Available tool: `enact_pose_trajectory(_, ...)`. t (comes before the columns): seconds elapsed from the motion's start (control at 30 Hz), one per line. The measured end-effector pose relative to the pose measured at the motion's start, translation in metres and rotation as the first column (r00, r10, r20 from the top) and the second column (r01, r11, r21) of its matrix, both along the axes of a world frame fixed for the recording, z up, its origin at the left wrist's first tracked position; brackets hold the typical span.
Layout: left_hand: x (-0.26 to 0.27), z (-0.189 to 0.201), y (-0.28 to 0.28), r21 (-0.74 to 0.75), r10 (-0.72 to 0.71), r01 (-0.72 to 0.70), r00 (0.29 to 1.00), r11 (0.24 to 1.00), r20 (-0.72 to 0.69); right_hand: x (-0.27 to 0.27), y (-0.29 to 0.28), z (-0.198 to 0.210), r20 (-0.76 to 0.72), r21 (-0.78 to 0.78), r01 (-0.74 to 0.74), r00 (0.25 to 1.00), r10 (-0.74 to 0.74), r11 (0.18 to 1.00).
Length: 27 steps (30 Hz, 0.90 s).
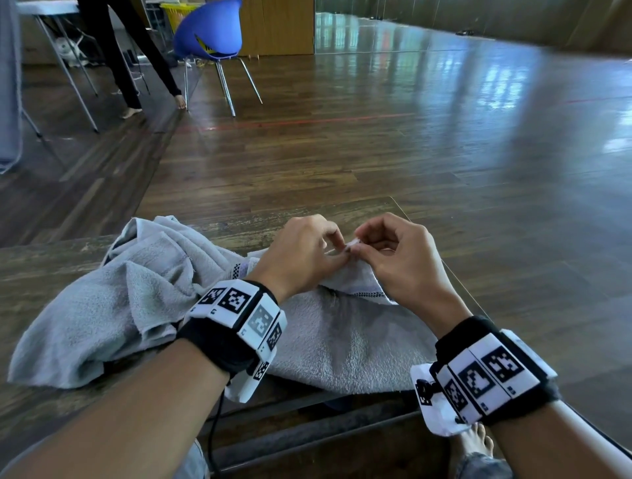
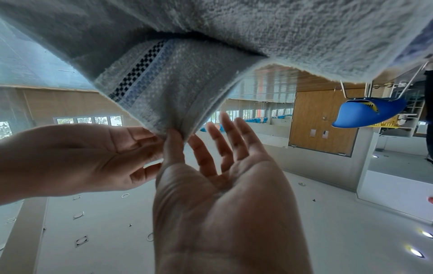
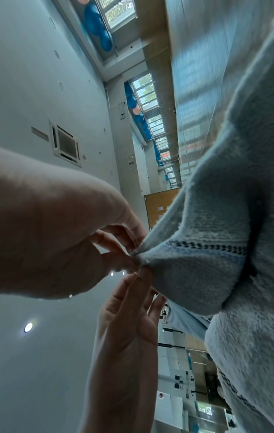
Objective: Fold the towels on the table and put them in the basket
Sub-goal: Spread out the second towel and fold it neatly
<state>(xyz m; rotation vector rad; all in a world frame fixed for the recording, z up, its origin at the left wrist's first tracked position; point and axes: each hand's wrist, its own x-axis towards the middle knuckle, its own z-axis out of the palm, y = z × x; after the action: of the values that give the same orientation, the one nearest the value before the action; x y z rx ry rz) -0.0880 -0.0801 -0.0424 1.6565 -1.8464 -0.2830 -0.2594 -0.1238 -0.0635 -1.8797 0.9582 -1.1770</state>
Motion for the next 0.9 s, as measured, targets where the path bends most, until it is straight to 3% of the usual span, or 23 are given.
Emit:
enact_pose_trajectory(0.17,0.003,-0.001,0.003,0.097,-0.152,0.153,0.988,0.984,-0.01,-0.002,0.002,0.005,0.051,-0.075,-0.051,0.997,0.055,0.996)
enact_pose_trajectory(0.27,0.012,0.002,0.001,0.105,-0.148,0.148,0.989,0.983,-0.01,-0.011,-0.005,0.013,0.158,-0.169,0.036,0.987,-0.009,0.985)
enact_pose_trajectory(0.4,0.036,0.005,-0.001,0.114,-0.083,0.079,0.996,0.99,0.03,-0.033,-0.021,0.018,0.251,-0.142,0.198,0.955,-0.158,0.97)
enact_pose_trajectory(0.73,0.094,-0.01,0.006,0.045,0.124,-0.127,0.99,0.991,0.071,-0.06,-0.037,0.004,0.141,-0.004,0.434,0.892,-0.429,0.901)
enact_pose_trajectory(0.9,0.109,-0.01,0.015,-0.035,0.213,-0.211,0.976,0.977,0.035,-0.063,-0.037,-0.002,0.034,-0.024,0.495,0.869,-0.494,0.869)
